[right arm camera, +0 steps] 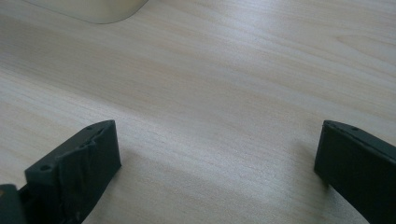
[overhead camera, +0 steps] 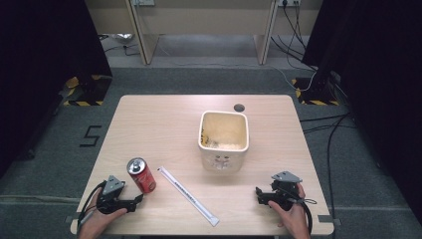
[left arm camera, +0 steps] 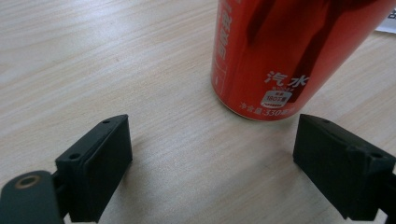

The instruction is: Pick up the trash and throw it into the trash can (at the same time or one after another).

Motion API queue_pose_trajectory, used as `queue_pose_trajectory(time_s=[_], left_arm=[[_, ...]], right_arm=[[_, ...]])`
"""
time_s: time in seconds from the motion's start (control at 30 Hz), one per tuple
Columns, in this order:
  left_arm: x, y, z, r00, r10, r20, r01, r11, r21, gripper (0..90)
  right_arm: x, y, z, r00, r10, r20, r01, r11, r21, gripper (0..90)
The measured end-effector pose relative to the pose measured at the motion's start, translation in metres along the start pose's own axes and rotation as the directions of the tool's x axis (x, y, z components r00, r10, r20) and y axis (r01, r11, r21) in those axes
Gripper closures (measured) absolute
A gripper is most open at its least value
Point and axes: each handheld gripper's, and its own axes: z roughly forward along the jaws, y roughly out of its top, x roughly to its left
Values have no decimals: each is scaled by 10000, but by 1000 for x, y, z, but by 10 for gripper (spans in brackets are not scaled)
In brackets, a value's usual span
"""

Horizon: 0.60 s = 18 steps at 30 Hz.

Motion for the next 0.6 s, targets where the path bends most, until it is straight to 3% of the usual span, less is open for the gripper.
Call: queue_pose_trajectory(time_s=[0.4, 0.6], left_arm=[[-1, 1, -2, 9994, 36, 343, -32, 9999, -130, 152], [-3, 6, -11, 9984, -33, 560, 59, 9989, -473, 152]], right_arm=[[0, 0, 0, 10000, -15, -30, 15, 10000, 0, 2], [0, 0, 0, 10000, 10, -34, -10, 10000, 7, 2]])
